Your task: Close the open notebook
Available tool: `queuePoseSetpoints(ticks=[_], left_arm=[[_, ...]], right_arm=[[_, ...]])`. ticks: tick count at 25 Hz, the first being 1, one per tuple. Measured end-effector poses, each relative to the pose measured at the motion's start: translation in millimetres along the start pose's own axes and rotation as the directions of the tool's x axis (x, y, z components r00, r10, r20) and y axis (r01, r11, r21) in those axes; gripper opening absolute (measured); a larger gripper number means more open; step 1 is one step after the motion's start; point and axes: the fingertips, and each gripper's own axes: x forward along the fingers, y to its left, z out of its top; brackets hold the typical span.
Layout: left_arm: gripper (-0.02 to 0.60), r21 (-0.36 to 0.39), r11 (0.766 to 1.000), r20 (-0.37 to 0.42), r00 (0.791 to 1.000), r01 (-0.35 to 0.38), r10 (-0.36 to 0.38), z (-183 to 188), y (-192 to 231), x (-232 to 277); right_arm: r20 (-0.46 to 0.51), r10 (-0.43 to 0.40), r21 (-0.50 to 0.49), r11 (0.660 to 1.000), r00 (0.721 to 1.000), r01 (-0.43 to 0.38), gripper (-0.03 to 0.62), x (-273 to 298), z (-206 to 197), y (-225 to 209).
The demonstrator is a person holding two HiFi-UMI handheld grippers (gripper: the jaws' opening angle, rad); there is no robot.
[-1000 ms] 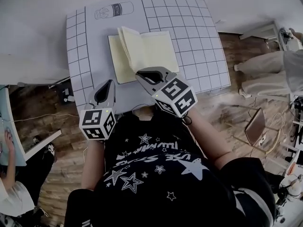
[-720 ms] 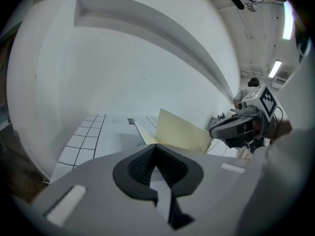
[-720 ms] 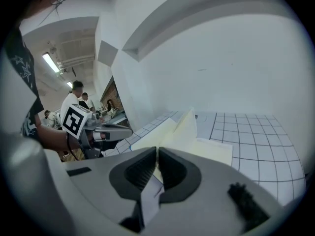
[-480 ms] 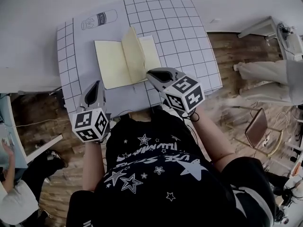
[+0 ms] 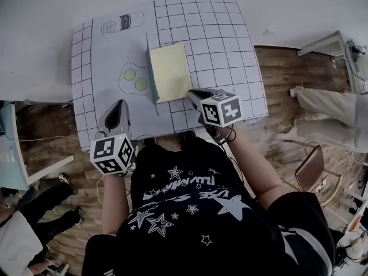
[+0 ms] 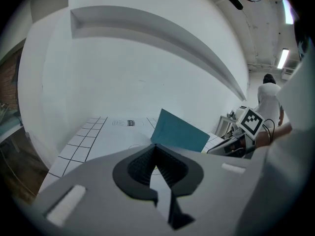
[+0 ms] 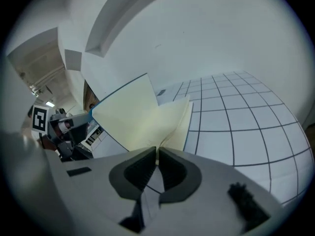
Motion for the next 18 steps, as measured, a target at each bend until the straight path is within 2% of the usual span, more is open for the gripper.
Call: queuePoseSetpoints(ticks=[5, 7, 12, 15, 18], left_arm=[[0.009, -0.025, 0.999, -0.012, 0.999, -0.038, 0.038, -12, -9, -4], [0.009, -0.033, 0.998, -0.017, 0.999, -0.049, 0.048, -17, -13, -6], [0.009, -0.058, 0.996, -0.013, 0.997, -0.073, 0.073, -23, -17, -8], [0.009, -0.069, 0.994, 0.007, 0.997, -0.08, 0.08, -19, -22, -6], [0.009, -0.065, 0.995, 0.018, 0.997, -0.076, 0.078, -14, -28, -4]], right_arm=[[-0.072, -0.011, 0.016, 1.0, 0.997, 0.012, 0.028, 7, -14, -16], [-0.067, -0.006, 0.015, 1.0, 0.998, 0.007, 0.029, 5, -14, -18], [0.074, -0.007, -0.058, 0.998, 0.997, 0.012, 0.031, -21, 22, -11], [0.177, 0.039, -0.128, 0.992, 0.983, -0.016, 0.03, -35, 53, 1], [0.163, 0.114, -0.192, 0.978, 0.98, -0.082, 0.029, -28, 58, 15]])
